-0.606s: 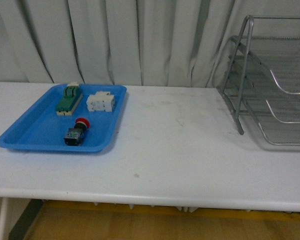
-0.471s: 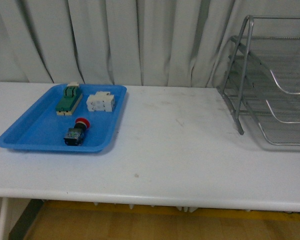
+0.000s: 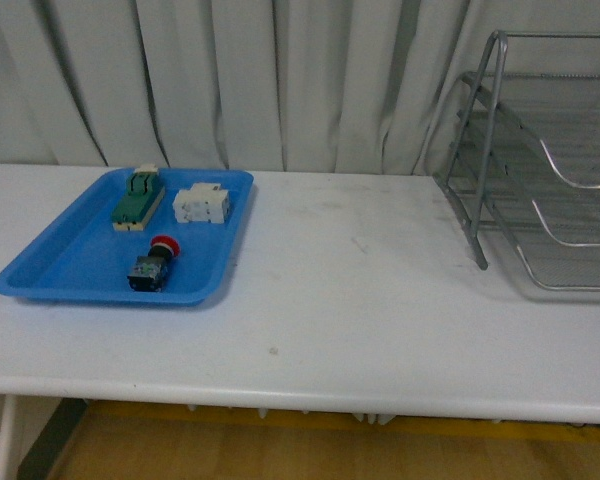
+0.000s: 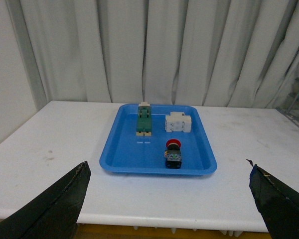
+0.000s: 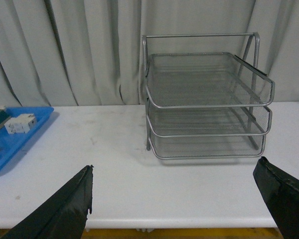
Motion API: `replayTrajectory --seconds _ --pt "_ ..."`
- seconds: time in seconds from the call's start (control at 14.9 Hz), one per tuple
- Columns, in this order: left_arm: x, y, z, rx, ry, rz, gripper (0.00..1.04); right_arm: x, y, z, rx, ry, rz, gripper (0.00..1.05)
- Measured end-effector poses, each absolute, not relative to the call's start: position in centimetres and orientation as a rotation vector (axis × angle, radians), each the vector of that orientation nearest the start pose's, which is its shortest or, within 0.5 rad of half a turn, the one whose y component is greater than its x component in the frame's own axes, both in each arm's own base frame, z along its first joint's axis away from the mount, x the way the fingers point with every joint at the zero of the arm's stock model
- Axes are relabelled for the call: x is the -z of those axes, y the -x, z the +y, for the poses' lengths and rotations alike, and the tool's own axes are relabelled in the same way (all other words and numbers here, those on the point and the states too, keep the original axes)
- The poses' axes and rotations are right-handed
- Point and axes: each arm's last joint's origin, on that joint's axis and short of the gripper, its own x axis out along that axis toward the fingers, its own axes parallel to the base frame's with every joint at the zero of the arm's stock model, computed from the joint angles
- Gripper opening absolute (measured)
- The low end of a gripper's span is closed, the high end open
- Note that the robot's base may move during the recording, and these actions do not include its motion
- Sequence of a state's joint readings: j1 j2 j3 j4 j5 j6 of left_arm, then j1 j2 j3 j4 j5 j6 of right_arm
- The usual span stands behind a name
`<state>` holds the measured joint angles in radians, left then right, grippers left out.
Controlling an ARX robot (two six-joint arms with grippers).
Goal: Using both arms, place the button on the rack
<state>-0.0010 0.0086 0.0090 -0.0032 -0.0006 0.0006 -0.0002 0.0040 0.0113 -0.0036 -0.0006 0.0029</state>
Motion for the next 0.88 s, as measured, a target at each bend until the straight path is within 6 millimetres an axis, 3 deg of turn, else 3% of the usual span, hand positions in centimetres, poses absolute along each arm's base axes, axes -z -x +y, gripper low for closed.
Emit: replayTrajectory --seconds 0.88 --pt "-16.56 -9.77 -0.01 0.0 -0.001 0.003 0.98 -16.67 -9.73 0.0 0.0 -0.003 -0.004 0.98"
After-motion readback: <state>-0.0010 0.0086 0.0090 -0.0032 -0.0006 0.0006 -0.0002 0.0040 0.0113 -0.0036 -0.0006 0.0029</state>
